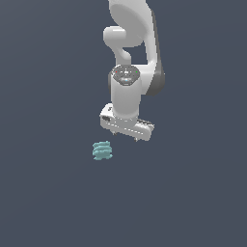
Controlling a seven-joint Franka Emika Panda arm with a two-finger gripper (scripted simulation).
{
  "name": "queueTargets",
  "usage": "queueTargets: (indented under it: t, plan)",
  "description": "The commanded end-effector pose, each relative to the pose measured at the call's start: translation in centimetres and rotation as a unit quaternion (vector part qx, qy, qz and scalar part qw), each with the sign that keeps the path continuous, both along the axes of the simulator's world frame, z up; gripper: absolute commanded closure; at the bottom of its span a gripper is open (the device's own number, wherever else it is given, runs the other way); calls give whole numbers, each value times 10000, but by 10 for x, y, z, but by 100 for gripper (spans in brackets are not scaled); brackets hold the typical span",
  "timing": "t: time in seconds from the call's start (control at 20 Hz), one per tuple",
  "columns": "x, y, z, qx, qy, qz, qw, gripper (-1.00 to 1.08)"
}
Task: Pick up the object and move it to a goal position.
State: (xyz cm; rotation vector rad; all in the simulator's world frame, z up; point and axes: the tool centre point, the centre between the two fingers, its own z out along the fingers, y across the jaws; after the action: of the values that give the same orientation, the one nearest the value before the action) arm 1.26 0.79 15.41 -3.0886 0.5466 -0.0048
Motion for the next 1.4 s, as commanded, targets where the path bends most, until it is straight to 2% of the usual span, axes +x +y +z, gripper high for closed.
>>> queueTargets:
  t: [0.0, 0.25, 0.55, 0.75, 1.15, 1.35]
  plan:
    - [2, -9, -3, 9, 10, -440, 9990, -92]
    - [5, -27, -9, 19, 28, -1299, 9915, -92]
    - [8, -48, -16, 22, 43, -2313, 9729, -92]
    - [10, -62, -21, 19, 48, -2973, 9548, -92]
    - [12, -89, -28, 5, 44, -4156, 9095, -92]
    - [13, -99, -30, -1, 38, -4558, 8901, -92]
